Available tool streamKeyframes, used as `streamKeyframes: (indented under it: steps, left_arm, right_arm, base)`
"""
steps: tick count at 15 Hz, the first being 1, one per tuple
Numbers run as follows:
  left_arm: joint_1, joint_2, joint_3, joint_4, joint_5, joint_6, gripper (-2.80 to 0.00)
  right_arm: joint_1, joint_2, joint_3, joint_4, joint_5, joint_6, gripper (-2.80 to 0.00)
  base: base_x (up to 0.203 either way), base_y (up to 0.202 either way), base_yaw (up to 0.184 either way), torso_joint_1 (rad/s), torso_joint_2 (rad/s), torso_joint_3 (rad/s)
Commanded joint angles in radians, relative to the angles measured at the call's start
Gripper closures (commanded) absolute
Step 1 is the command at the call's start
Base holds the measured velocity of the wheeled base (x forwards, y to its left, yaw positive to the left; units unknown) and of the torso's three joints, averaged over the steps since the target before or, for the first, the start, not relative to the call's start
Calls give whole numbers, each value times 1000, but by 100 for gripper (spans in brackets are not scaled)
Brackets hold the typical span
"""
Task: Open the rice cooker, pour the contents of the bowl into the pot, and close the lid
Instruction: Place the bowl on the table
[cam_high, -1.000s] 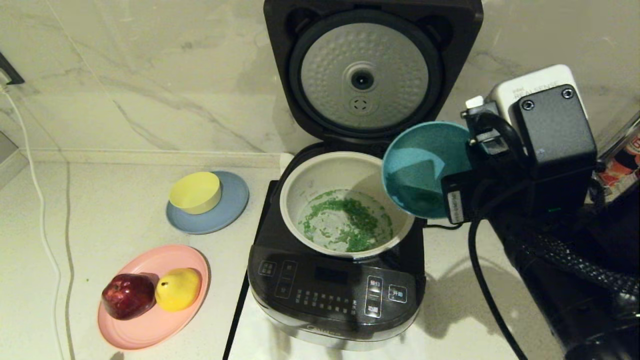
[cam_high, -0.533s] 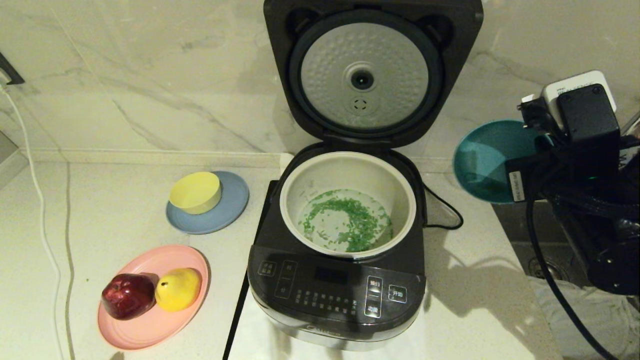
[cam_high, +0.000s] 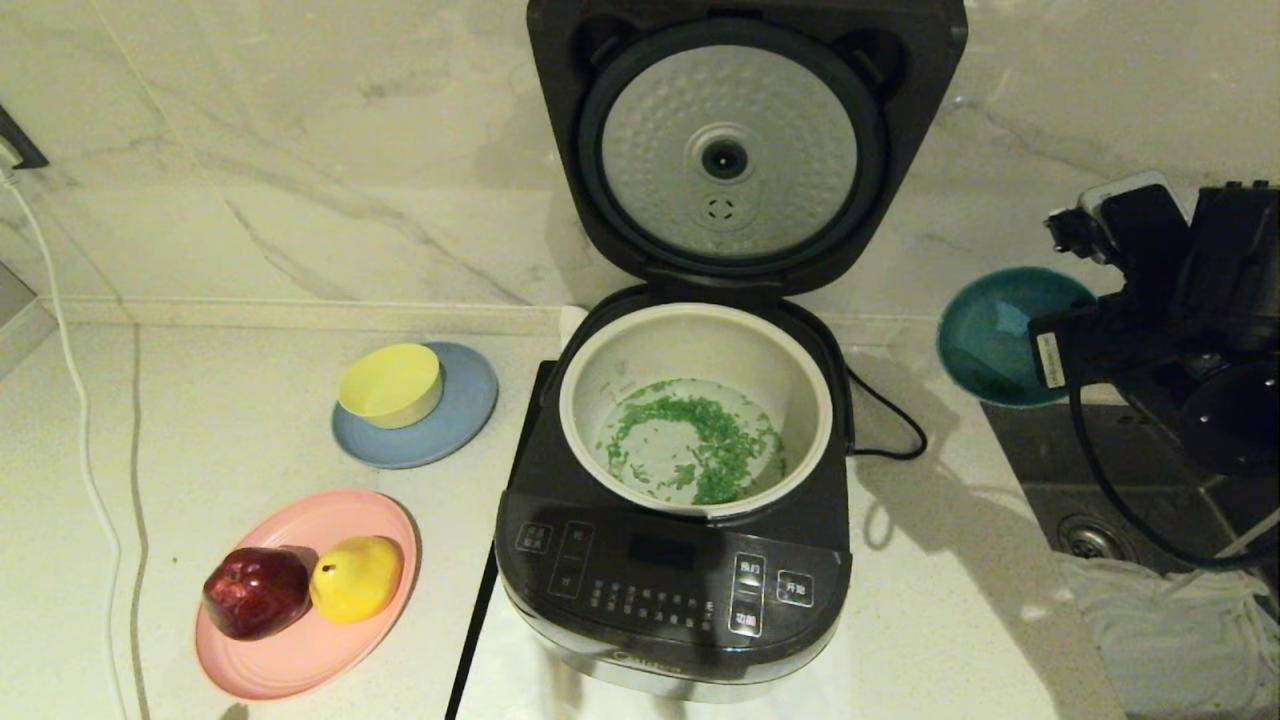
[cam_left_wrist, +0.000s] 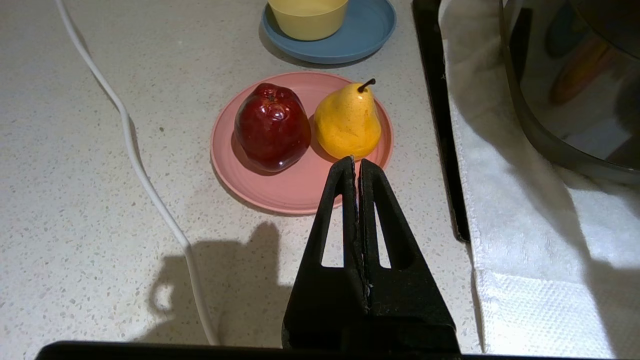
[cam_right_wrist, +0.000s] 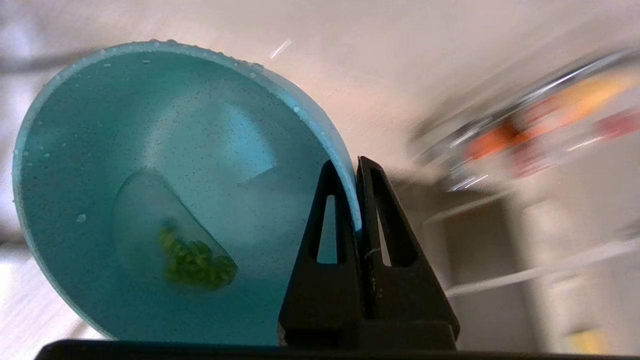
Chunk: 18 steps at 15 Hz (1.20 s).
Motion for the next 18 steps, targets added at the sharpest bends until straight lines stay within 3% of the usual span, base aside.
streamKeyframes:
  steps: [1,3,5,7,11,12,18]
  left_arm:
    - [0,-1,9,0,0,0,0]
    - [0,-1,9,0,0,1,0]
    - [0,-1,9,0,0,1,0]
    - [0,-1,9,0,0,1,0]
    - [0,-1,9,0,0,1,0]
    - [0,-1,9,0,0,1,0]
    - [0,-1,9,0,0,-1,0]
  right_arm:
    - [-53,-49,-33,301,148,183,0]
    - [-85,-101,-32,511,294,365,0]
    - [-166,-136,-12,631,423,470,0]
    - [-253,-171,53,672,554,511,0]
    - [-372,-167,207,672,707,529,0]
    - [-376,-156,222,664,739,533,0]
    - [-370,69,250,489,742,598,0]
  base:
    - [0,0,0,0,0,0]
    - [0,0,0,0,0,0]
    - [0,0,0,0,0,0]
    - [0,0,0,0,0,0]
    - [0,0,0,0,0,0]
    - [0,0,0,0,0,0]
    - [0,0,0,0,0,0]
